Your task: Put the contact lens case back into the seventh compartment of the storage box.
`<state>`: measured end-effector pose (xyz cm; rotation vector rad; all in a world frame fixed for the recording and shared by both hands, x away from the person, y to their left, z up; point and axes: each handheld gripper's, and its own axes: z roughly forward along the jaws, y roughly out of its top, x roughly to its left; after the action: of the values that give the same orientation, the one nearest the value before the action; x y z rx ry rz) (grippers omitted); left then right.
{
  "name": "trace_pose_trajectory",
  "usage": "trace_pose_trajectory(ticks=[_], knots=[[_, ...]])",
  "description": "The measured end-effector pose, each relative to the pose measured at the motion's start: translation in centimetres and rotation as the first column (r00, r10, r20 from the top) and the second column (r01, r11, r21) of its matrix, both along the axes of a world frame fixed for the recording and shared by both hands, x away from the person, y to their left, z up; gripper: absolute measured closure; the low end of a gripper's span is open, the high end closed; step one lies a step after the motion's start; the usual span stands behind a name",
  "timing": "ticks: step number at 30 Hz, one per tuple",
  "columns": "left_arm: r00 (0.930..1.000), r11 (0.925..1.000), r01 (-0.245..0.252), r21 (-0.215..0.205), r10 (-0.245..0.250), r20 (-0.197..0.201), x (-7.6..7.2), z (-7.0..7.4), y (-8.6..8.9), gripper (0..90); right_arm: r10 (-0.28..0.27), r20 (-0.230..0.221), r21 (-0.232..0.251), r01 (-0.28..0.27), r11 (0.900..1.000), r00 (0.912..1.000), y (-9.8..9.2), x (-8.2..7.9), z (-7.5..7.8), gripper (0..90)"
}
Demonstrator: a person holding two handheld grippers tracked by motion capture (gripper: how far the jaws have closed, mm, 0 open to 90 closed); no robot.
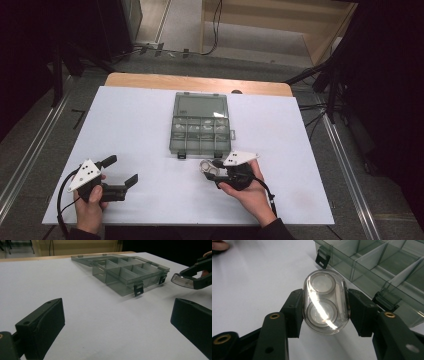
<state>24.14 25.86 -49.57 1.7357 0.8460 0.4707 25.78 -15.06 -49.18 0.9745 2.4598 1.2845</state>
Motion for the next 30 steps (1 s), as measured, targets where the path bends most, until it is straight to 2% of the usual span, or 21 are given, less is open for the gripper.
trace_pose_trajectory(ticks=[9, 30], knots=[[1.0000, 1.0000, -0.005, 0.002, 0.005, 0.006, -0.1, 0.0, 0.0, 0.0, -0.012, 0.023, 0.021, 0.011, 1.000, 0.9997, -0.2, 0.5, 1.1, 47.1], [1.0000, 1.0000, 0.006, 0.001, -0.006, 0.007, -0.1, -0.1, -0.1, 0.0, -0.043, 0.027, 0.048, 0.042, 0.998, 0.9987, 0.0, 2.2, 2.7, 47.1]])
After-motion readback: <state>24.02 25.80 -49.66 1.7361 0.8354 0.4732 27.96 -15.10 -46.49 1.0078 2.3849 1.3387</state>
